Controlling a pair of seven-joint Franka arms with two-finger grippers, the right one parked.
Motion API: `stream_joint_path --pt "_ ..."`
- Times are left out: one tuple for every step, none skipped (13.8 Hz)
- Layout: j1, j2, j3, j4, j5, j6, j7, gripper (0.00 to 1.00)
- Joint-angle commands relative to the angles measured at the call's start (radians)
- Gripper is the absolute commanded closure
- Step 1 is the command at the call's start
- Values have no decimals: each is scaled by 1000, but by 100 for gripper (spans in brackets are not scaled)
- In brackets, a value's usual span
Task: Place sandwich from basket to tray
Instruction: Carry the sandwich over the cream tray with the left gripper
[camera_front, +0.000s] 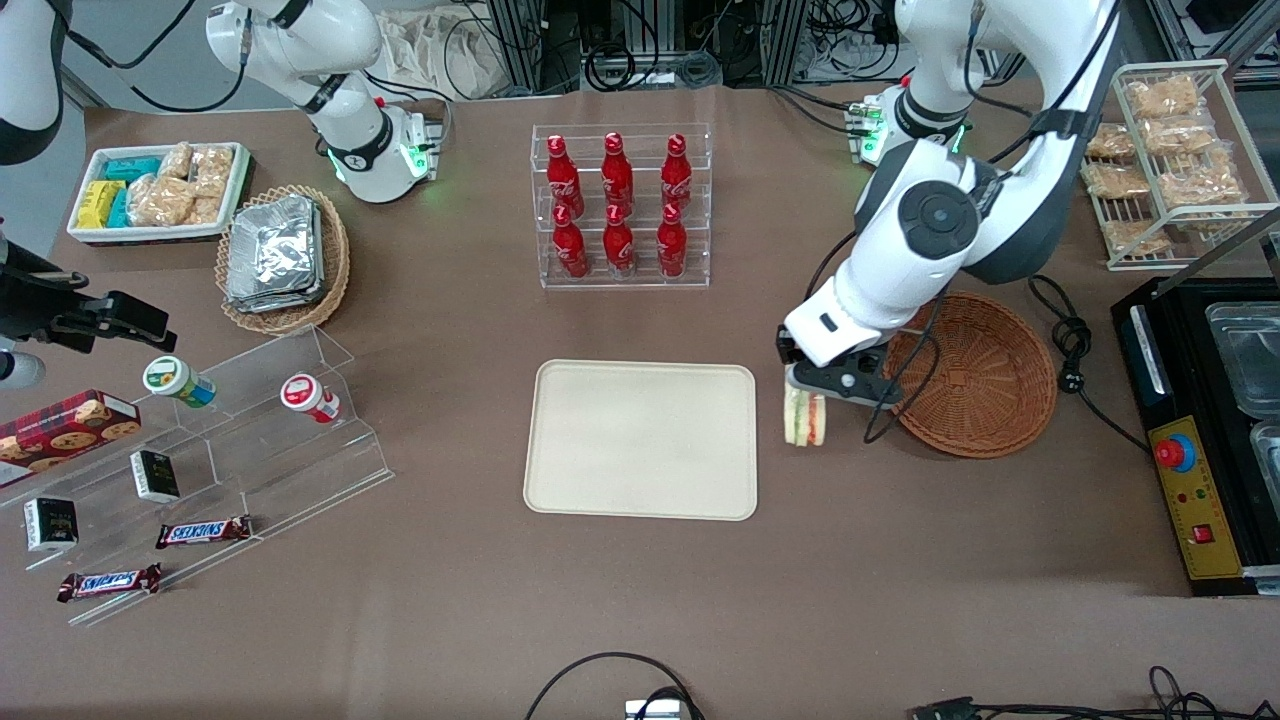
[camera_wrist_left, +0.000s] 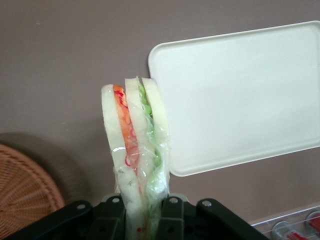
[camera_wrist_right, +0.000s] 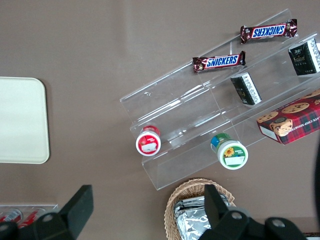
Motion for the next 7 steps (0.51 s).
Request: stream_joint_path --pt "-31 95 -1 108 4 -22 -33 80" --pt "-34 130 -1 131 6 -19 -35 79" --pt "-52 155 -1 148 8 -18 -36 78" --pt "-67 184 1 161 12 -16 -46 78" --pt "-75 216 1 184 15 -16 -49 78" --pt "-78 245 1 205 30 -16 -53 78" --pt "-94 268 1 214 49 -16 -58 78"
